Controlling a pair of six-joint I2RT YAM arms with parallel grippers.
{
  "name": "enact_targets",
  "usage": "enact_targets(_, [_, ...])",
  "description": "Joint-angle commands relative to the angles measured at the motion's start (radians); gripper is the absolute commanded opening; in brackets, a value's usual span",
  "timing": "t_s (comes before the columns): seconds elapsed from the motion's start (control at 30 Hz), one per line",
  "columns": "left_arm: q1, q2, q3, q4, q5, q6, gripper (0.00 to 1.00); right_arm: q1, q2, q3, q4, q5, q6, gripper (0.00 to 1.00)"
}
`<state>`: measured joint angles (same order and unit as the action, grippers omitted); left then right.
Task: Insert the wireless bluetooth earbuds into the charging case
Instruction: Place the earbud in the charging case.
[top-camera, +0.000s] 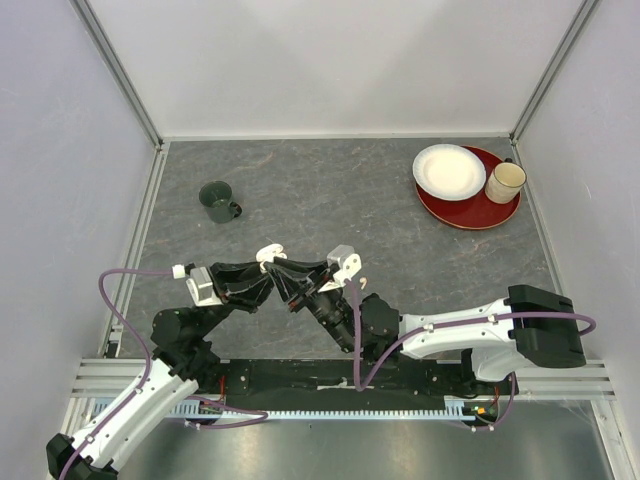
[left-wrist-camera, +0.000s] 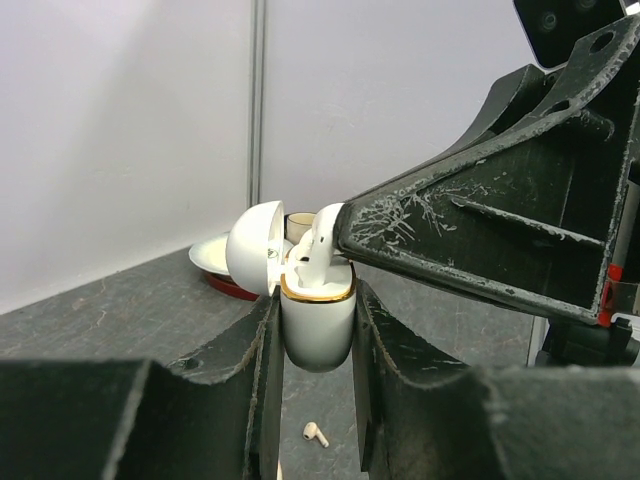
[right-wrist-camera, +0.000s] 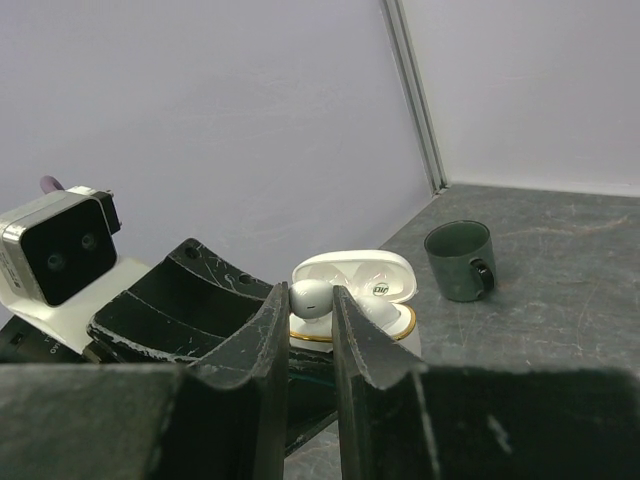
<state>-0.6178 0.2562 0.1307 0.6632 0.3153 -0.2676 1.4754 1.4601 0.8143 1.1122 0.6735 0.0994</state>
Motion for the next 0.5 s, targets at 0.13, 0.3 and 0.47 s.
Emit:
enact_targets(0.13, [0.001, -0.009, 0.006, 0.099, -0.025, 0.036, 0.02, 0.011, 0.017, 0.055, -0.052, 0.038, -0.052, 0.17])
enact_targets(0.3, [0.001, -0.014, 0.009, 0.084, 0.007, 0.039, 0.02, 0.011, 0.013, 0.074, -0.077, 0.041, -0.056, 0.18])
enact_targets(0.47, [0.001, -0.031, 0.010, 0.067, 0.001, 0.045, 0.02, 0.011, -0.004, 0.071, -0.080, 0.052, -0.052, 0.24])
